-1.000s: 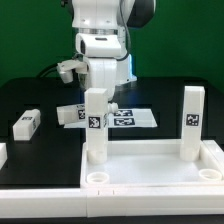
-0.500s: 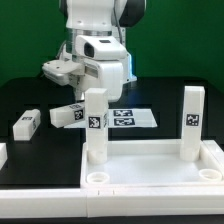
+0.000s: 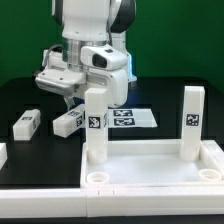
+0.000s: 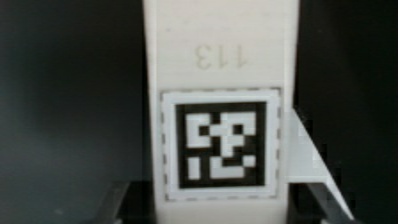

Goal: Assemble desk

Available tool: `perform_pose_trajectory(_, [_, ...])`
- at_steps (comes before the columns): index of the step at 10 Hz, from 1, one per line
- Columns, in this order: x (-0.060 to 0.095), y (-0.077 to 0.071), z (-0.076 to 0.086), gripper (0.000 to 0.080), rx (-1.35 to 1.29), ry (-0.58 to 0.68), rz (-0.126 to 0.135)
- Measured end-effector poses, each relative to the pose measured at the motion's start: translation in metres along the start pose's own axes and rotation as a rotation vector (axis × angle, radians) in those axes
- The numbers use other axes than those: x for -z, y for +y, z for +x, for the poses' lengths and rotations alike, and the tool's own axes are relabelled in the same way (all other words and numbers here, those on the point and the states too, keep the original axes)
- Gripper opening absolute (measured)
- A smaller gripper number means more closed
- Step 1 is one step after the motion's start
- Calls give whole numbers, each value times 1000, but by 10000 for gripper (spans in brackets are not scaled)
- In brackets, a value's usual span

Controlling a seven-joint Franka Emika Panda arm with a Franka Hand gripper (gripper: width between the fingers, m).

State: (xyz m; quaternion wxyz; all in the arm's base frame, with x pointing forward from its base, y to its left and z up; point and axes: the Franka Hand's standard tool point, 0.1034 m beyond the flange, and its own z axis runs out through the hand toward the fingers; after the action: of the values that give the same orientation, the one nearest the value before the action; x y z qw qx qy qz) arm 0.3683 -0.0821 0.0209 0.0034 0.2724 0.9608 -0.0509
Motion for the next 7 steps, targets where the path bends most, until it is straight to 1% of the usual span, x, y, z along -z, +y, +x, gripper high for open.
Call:
perform_pose_trajectory(1, [-6,-3,4,284,79,14,14])
perform_pose_trajectory(3, [-9,-4,6,284,32,19,19])
perform_pose_trajectory(6, [-10,-5,6,284,0,20,21])
perform_pose_trajectory(7, [-6,-7,3,394,-13,14,20])
